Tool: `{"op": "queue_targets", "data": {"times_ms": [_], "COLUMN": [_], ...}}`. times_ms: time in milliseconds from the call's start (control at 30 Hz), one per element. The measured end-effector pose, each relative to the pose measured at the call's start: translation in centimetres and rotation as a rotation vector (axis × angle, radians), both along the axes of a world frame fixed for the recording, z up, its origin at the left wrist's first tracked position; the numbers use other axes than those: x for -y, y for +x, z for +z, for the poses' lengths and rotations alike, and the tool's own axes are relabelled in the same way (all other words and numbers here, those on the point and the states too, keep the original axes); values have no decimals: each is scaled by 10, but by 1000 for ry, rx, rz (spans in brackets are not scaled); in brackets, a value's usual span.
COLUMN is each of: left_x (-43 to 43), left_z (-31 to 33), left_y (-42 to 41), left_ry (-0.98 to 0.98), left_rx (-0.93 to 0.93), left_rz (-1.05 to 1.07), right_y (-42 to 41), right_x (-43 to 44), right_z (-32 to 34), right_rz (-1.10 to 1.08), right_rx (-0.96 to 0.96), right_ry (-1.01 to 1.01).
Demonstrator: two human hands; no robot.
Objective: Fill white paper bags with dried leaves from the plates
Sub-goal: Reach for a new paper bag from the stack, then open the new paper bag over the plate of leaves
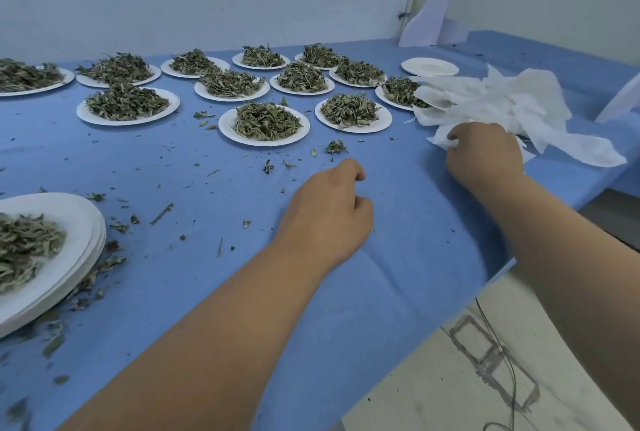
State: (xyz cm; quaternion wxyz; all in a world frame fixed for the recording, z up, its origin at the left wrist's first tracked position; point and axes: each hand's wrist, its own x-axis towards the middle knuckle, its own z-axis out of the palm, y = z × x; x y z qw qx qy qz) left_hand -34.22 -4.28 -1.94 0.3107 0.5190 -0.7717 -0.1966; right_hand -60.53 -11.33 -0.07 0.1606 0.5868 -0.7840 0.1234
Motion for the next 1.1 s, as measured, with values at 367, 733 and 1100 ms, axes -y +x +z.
{"op": "queue_targets", "data": {"times_ms": [367,733,1100], "left_x": [3,1,-58], "left_z": [-3,29,94], "left_y": [-1,9,135], "left_ry": [-7,239,383], "left_rx": [-24,-746,-1723], "left_rz": [4,118,36], "right_y": [-11,128,245], "right_x": [18,-50,-66], "right_z": [16,51,73], "right_rz": [76,670,778], "right_rx": [93,1349,1986], "right_ry": [-166,-379,-16]}}
